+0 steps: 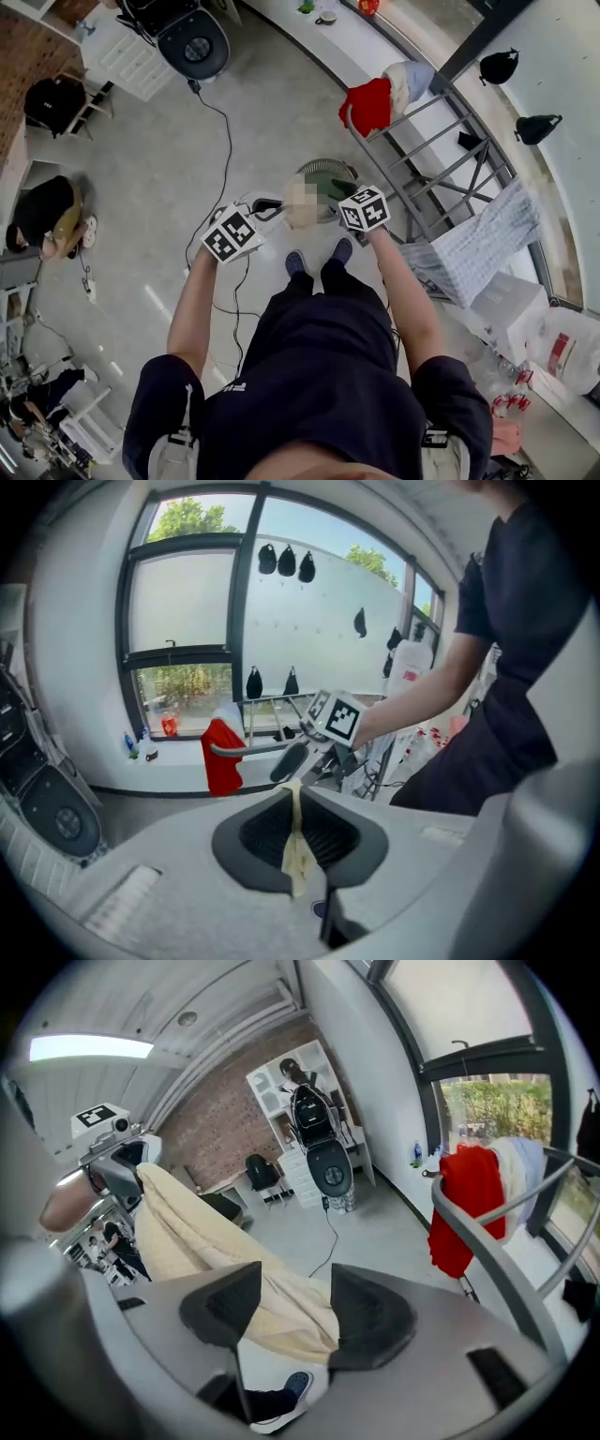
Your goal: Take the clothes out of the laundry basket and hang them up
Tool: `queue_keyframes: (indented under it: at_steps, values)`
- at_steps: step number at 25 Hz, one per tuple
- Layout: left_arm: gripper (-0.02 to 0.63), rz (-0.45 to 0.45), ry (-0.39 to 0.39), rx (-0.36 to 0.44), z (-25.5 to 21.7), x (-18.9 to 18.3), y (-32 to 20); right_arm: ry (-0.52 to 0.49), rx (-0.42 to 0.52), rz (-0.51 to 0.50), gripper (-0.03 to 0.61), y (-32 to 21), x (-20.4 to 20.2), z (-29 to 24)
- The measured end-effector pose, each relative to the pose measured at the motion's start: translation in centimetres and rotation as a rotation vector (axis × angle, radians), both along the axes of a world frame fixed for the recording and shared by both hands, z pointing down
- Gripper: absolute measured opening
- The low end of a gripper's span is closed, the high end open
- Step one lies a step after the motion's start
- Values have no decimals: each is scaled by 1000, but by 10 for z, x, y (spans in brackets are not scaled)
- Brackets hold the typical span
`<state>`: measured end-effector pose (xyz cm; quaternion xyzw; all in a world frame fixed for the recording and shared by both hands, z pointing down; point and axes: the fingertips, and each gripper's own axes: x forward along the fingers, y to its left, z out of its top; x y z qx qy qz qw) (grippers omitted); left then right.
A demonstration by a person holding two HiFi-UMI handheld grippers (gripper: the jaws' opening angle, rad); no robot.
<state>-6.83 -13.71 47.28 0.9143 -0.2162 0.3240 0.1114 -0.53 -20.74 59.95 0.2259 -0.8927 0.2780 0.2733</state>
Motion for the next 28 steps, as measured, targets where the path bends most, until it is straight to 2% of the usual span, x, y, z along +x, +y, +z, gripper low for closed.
queue_keyframes:
  at_steps: [3, 9, 14, 20, 25, 28]
  values:
    - [32, 149, 44, 36, -39, 7, 13, -15, 33, -100, 233, 0, -6, -20]
    - [32, 401, 60, 65, -90, 6, 41, -18, 94, -349, 233, 19, -17, -45]
    - [32, 544, 71, 56, -112, 2, 54, -14, 72, -538, 234, 46, -21, -38]
    - [32, 765, 77, 16, -121, 2, 95, -27, 69, -760, 235, 81, -29, -32]
    - [32, 870, 116, -9, -128, 3, 115, -44, 21, -982, 235, 128, -43, -19]
    - [32, 905, 131, -26, -130, 0, 122, -79, 12, -1003, 241, 144, -59, -15]
